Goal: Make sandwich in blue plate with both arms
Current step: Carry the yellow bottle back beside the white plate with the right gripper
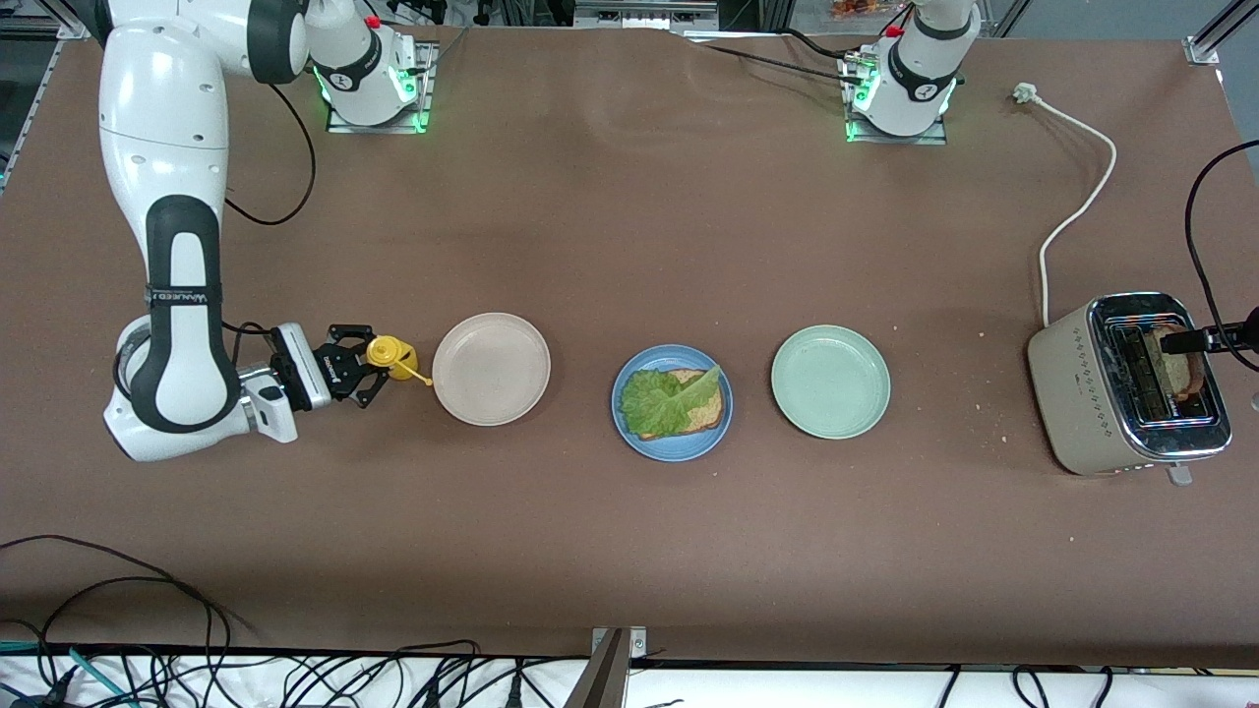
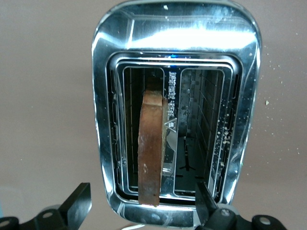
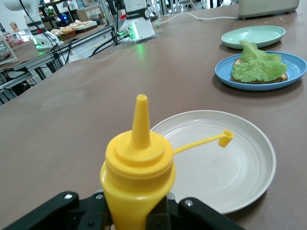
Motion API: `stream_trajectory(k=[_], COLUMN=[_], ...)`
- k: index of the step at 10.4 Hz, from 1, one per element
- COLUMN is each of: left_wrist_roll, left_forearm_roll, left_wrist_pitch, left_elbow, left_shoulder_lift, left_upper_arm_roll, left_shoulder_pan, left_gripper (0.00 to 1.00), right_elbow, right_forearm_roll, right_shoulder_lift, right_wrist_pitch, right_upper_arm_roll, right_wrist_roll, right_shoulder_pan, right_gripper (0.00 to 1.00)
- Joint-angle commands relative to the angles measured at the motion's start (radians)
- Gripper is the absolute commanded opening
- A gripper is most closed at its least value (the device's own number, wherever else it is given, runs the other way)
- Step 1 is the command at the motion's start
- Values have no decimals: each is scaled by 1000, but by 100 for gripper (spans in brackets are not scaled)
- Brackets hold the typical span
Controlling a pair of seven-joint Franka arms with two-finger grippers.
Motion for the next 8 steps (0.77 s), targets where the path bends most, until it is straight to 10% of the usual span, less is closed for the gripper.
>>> stream_trajectory(k=[1,2,4,5,6,8], left_wrist_roll=[24,26,26,30,20,18], left_forearm_roll=[-4,-4,-4,-3,-1,3], left_wrist_pitch=[14,14,15,14,14,12], left_elbow=[25,25,25,24,25,25], left_shoulder_lift=[29,30,37,35,35,32], left_upper_arm_roll=[3,4,4,4,6,3], left_shoulder_pan=[5,5,6,6,-1,5], left_gripper=[89,82,77,28,0,0], right_elbow=[-8,-5,-4,-4,-4,-1], right_forearm_roll=[24,25,28,30,28,25], right_shoulder_lift=[19,20,20,24,22,22], right_wrist_pitch=[-42,-42,-44,-42,-42,-41], right_upper_arm_roll=[12,15,17,17,17,12], right_wrist_roll=[-68,-68,-50,-50,-50,-48], right_shoulder_pan=[-35,-35,-37,-43,-46,-51], right_gripper=[15,23,75,100,100,100])
